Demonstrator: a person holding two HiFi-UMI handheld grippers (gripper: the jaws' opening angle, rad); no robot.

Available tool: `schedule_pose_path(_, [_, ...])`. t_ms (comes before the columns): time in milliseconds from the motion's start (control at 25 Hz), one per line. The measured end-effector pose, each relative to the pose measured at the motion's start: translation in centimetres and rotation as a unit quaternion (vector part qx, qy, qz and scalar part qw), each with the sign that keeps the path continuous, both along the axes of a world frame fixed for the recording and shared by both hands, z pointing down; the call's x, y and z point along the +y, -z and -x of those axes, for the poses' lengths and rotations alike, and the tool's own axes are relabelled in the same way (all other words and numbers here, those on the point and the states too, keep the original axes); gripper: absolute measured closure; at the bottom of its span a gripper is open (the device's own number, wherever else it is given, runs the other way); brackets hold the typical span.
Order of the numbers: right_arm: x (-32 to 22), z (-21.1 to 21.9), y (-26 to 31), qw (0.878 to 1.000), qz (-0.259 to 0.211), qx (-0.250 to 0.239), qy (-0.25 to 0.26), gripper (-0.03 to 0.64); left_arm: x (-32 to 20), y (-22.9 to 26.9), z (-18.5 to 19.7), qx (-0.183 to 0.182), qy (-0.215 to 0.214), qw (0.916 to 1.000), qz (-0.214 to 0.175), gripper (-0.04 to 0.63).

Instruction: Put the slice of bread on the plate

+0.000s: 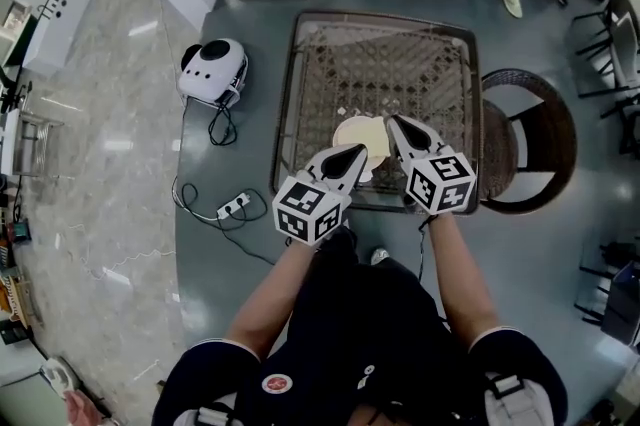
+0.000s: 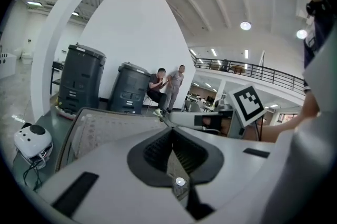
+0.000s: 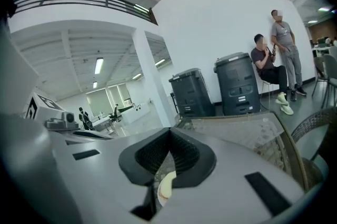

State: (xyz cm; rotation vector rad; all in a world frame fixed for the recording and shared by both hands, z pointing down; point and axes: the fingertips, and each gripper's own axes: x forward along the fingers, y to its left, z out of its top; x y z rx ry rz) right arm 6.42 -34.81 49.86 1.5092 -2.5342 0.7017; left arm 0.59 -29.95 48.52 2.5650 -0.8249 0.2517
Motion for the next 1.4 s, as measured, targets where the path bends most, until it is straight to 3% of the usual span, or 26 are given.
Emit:
schedule_pose_path(280, [1.7,0.4,7.6,0.996,-0.085,0.003,0.003,0.611,0.1,4.8,-0.6,0.021,-0.015,0.9990,-0.036,0.589])
schedule_pose_path(560, [2.6,1.3,12.0,0.992,-0.126,-0.016,0.022,0.611,0.3,7.7,-0.8,0.032,-0.018,0.9974,-0.062,0.589])
schedule_pose_path(1400, [3.4,2.1,14.9,0.987,-0.152,-0.023,0.039,0.611,1.1,9.5,-0.4,0.037,-0.013,0.9964,-0.076,0.589])
